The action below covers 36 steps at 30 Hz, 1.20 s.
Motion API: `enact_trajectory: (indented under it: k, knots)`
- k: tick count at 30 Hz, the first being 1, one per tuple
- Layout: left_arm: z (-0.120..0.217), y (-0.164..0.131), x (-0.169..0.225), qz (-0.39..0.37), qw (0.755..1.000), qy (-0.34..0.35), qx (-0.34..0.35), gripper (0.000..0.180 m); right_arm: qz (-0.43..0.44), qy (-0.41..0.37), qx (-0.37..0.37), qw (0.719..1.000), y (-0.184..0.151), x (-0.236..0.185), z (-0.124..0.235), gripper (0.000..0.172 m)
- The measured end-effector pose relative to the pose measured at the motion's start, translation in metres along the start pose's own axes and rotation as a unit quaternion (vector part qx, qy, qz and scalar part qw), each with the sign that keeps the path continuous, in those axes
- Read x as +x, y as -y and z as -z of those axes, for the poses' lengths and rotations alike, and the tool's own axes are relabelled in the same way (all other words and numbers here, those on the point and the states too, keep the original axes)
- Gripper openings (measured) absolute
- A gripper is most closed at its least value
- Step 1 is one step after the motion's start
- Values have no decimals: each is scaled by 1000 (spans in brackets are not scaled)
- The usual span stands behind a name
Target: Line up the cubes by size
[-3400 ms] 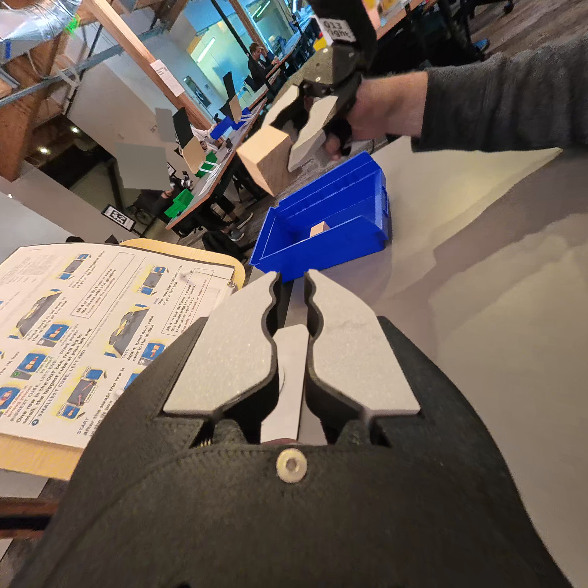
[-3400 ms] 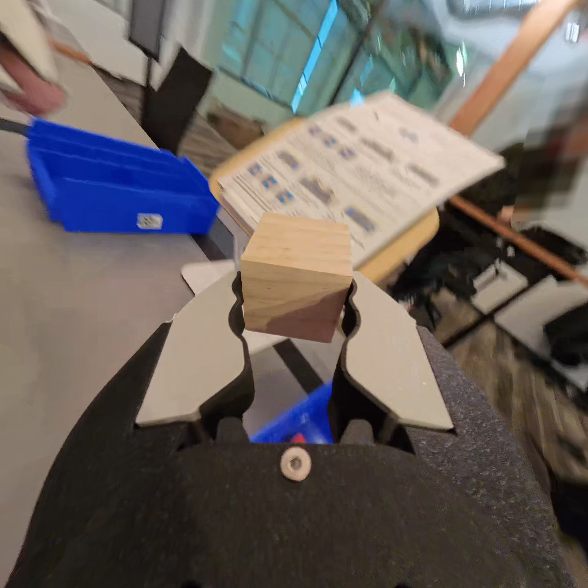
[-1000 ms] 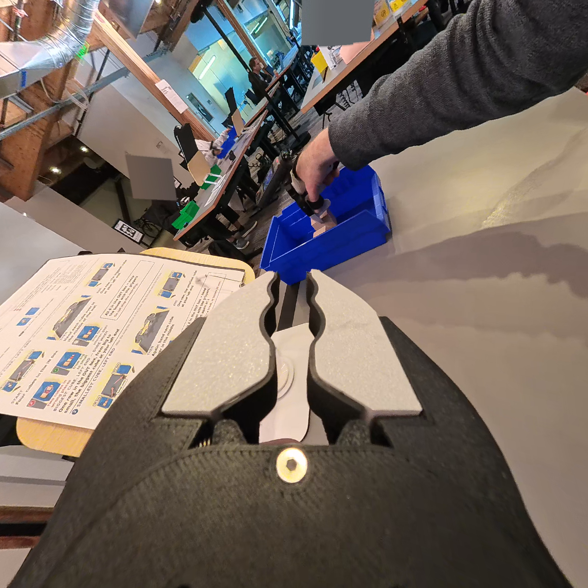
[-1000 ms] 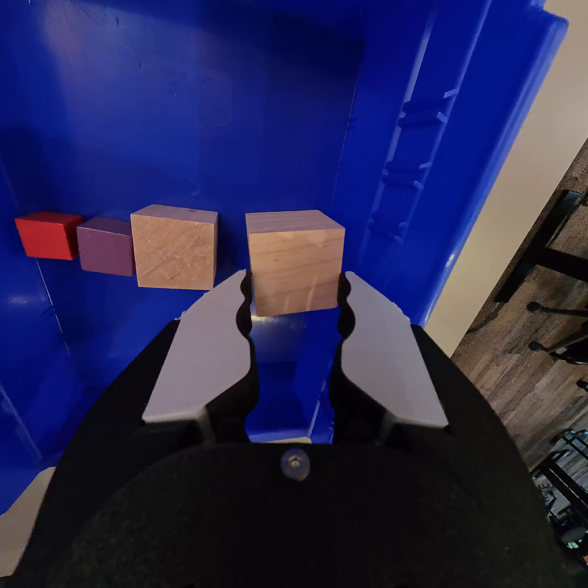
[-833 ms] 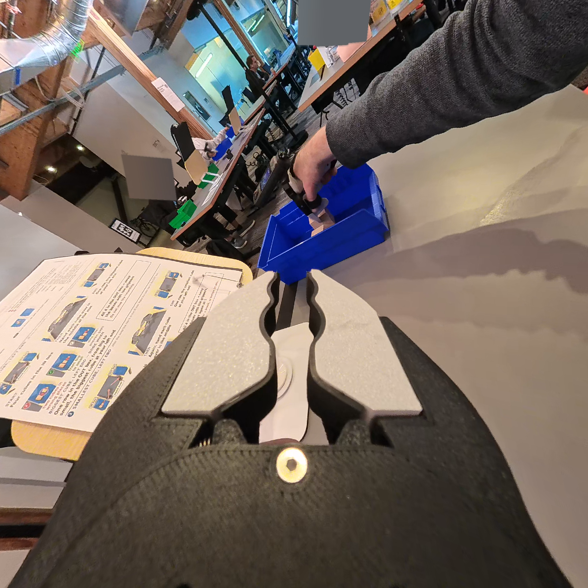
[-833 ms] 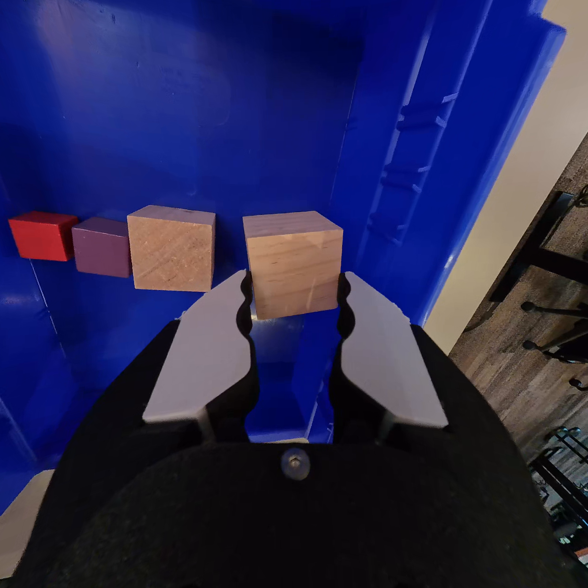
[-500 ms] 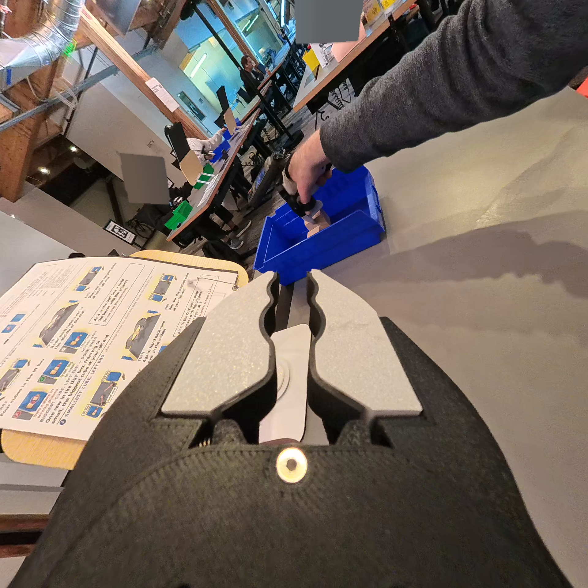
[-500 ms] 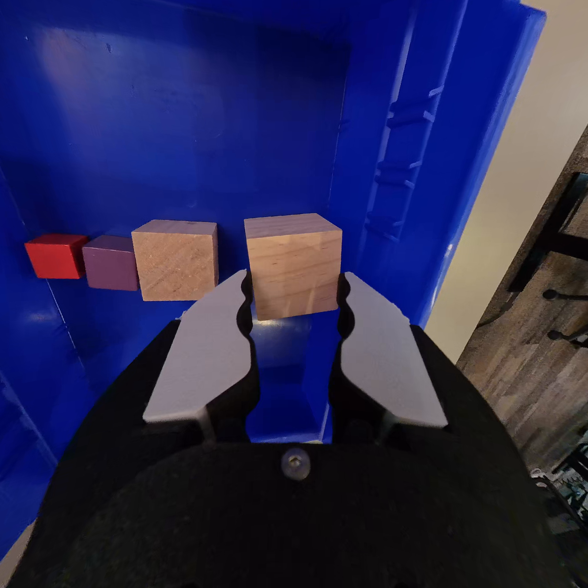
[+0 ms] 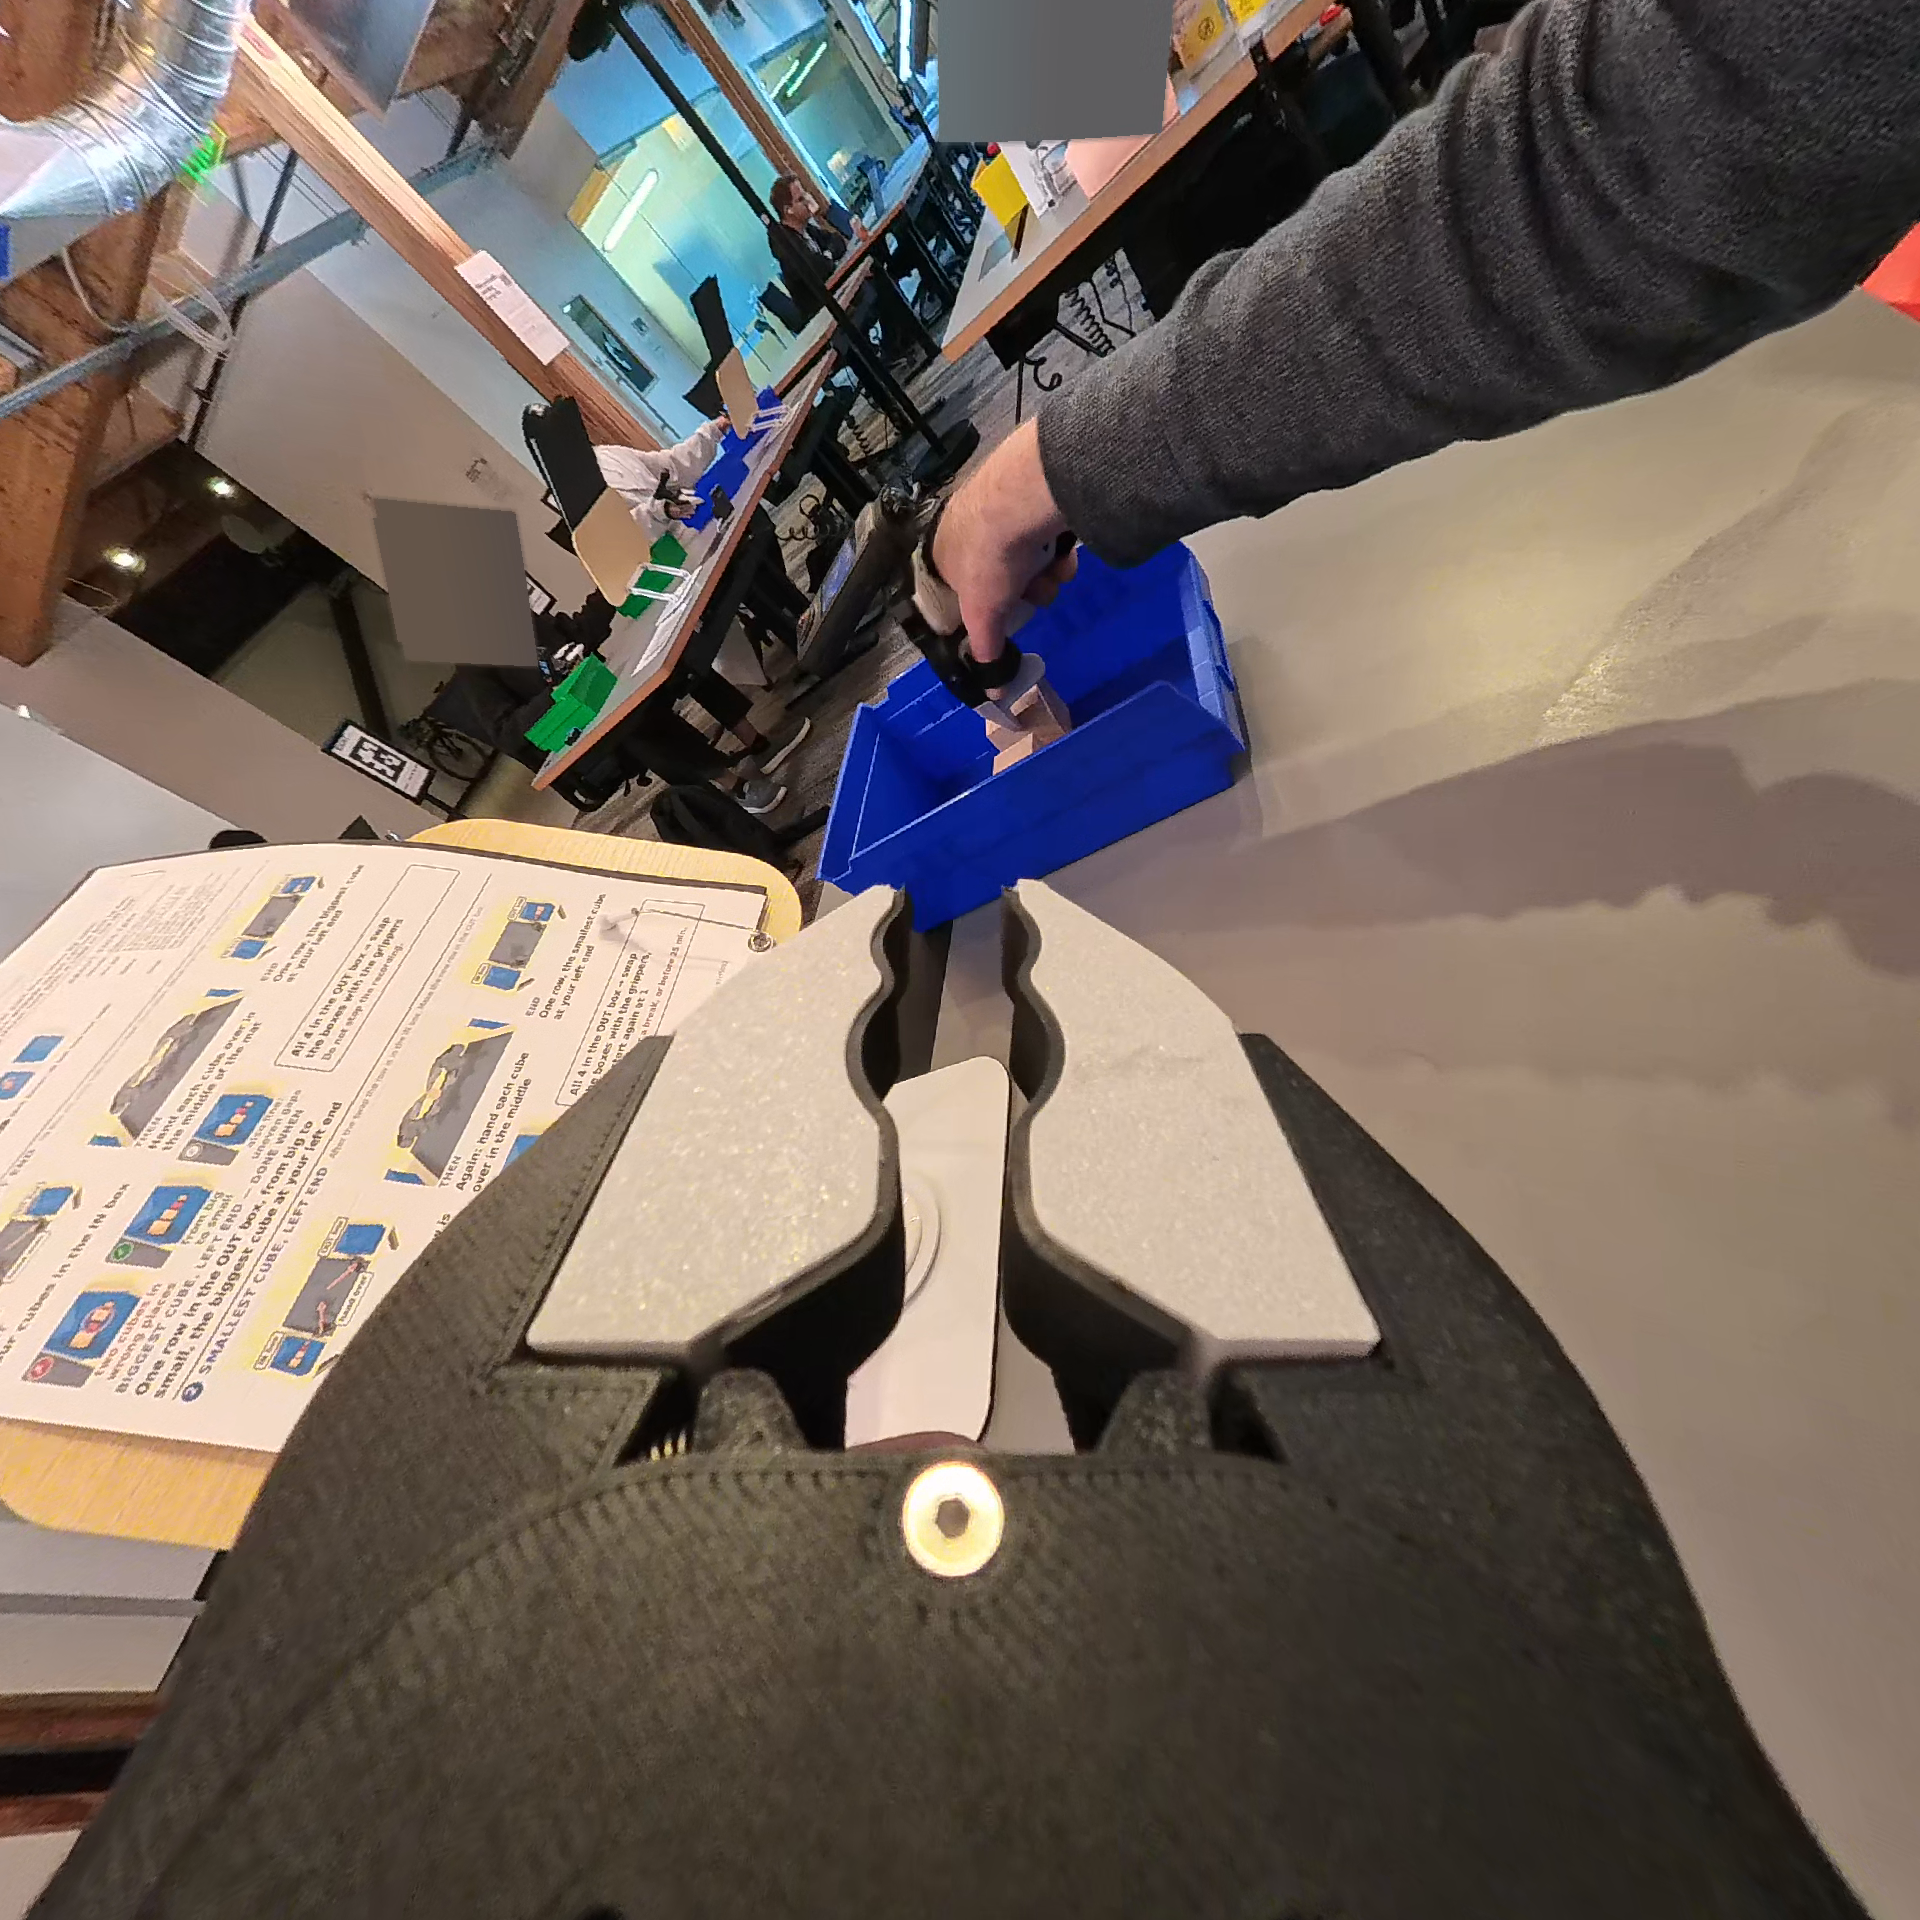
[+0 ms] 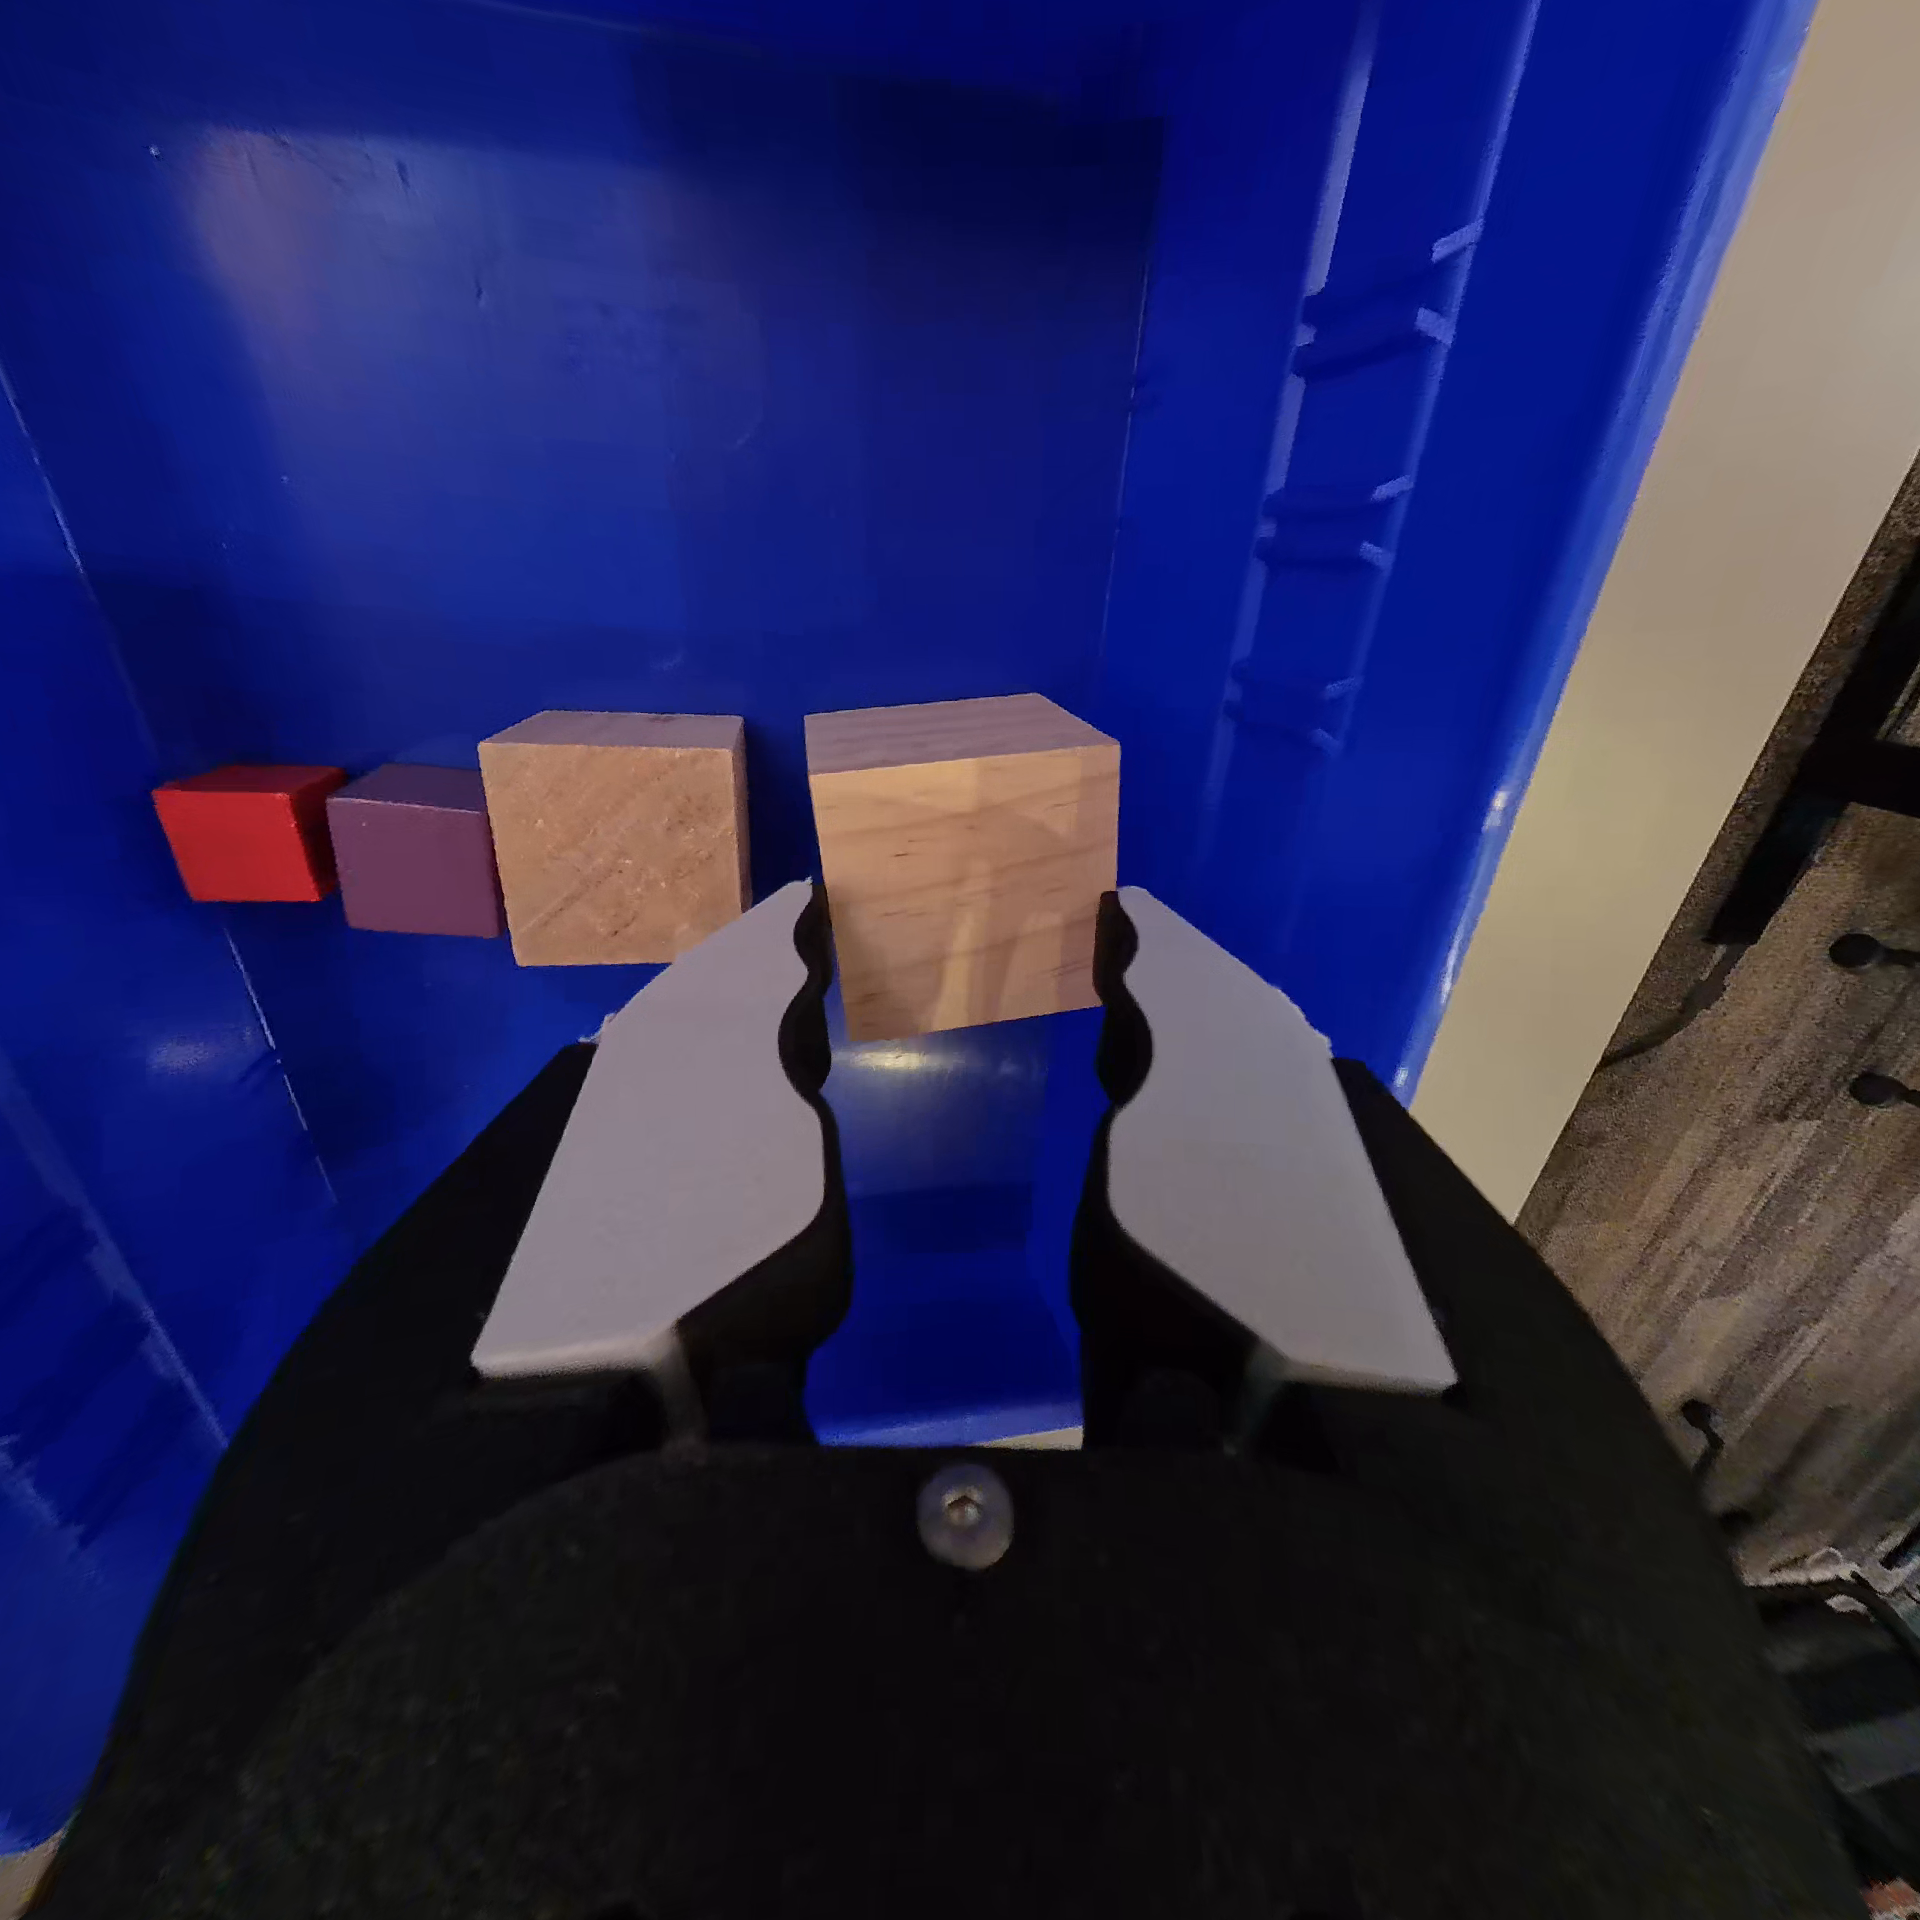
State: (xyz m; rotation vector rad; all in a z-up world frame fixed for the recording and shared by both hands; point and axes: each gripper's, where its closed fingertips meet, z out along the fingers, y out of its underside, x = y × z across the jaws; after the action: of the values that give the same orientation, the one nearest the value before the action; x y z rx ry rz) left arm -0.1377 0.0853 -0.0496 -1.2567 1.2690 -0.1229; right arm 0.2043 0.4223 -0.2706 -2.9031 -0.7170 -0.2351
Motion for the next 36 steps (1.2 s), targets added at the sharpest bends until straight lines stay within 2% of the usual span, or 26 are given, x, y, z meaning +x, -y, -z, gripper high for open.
enact_trajectory:
  k: [6, 13, 18, 27, 30, 32, 36]
  knots:
    - [3, 0, -2, 0, 1000, 4, 1, 15, 28, -3, 77, 997, 8, -7, 24, 53]
    - [-1, 1, 1, 0, 1000, -2, 1, 16, 51, -20, 61, 997, -9, 3, 16, 44]
    - [-4, 0, 3, -2, 1000, -6, -2, 16, 50, 1, 58, 997, -11, -3, 9, 35]
    - [-4, -1, 3, -2, 1000, -6, -3, 15, 42, 6, 79, 996, -10, -7, 8, 39]
    - [-5, -2, 1, 0, 1000, -3, -5, 17, 50, -6, 126, 991, -7, -9, 28, 40]
    - [-6, -2, -1, 3, 1000, 4, -2, 21, 60, -11, 186, 981, -4, -18, 54, 40]
    - [-15, -7, -6, 7, 1000, 23, -16, 32, 108, 22, 331, 937, -8, -65, 117, 38]
